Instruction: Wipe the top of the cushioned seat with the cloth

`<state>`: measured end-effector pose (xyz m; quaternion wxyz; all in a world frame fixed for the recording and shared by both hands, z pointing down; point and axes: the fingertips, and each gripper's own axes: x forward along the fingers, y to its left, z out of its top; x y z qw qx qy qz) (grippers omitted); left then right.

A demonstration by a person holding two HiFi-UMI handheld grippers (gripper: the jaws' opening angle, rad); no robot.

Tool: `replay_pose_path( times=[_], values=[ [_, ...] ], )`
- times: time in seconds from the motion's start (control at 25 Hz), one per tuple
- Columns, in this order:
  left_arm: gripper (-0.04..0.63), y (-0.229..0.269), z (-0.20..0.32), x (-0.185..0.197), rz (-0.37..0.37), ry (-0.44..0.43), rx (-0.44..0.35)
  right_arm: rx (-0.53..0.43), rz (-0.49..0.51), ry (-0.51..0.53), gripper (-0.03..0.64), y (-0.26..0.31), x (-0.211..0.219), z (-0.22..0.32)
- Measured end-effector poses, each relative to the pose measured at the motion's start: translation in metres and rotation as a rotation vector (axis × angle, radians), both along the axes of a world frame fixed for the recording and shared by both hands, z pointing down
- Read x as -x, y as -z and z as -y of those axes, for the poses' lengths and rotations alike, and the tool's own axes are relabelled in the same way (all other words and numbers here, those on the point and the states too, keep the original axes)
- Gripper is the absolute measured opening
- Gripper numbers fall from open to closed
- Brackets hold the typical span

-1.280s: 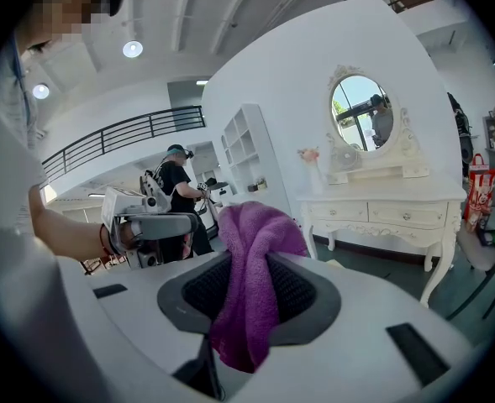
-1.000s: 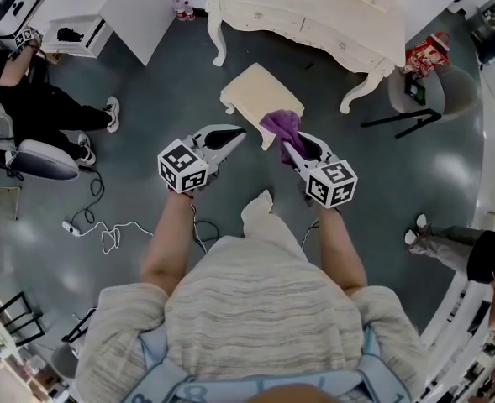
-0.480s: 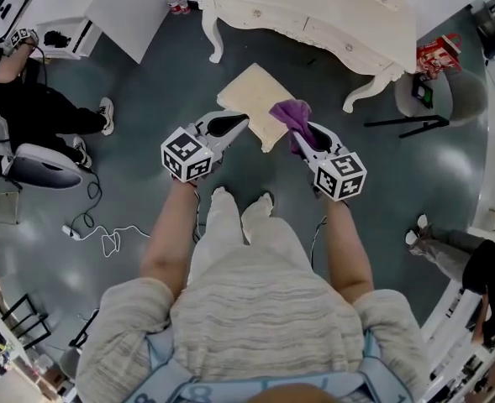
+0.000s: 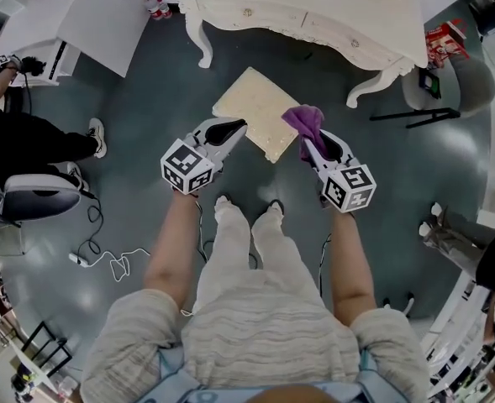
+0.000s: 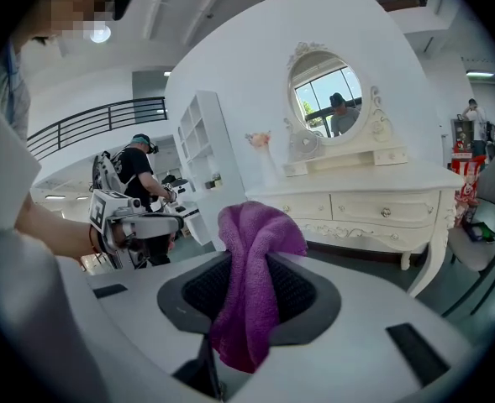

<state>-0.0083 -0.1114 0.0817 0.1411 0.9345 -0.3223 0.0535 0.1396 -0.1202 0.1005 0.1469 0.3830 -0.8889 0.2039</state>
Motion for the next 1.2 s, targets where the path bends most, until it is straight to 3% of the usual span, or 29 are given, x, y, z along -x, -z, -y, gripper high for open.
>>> replay_pose_path(
  times=[0.4, 0.6, 0.88, 1.04, 1.2],
  values=[
    [0.015, -0.099, 0.050, 0.015, 0.068, -0.037, -0.023, 0.001, -0.022, -0.101, 0.114, -0.098, -0.011, 0.044],
    [0.040, -0.153, 0.075, 0.021, 0.065, -0.022, -0.042, -0.002, -0.049, -0.125, 0.114, -0.158, -0.020, 0.067],
    [0.288, -0.239, 0.101, 0.018, 0.118, -0.079, -0.075, 0.010, -0.093, -0.196, 0.114, -0.240, -0.038, 0.096],
    [0.475, -0.288, 0.109, 0.013, 0.165, -0.151, -0.047, 0.013, -0.117, -0.202, 0.114, -0.277, -0.045, 0.111],
    [0.562, -0.326, 0.121, 0.020, 0.205, -0.171, -0.061, -0.009, -0.184, -0.209, 0.114, -0.303, -0.047, 0.126]
  ],
)
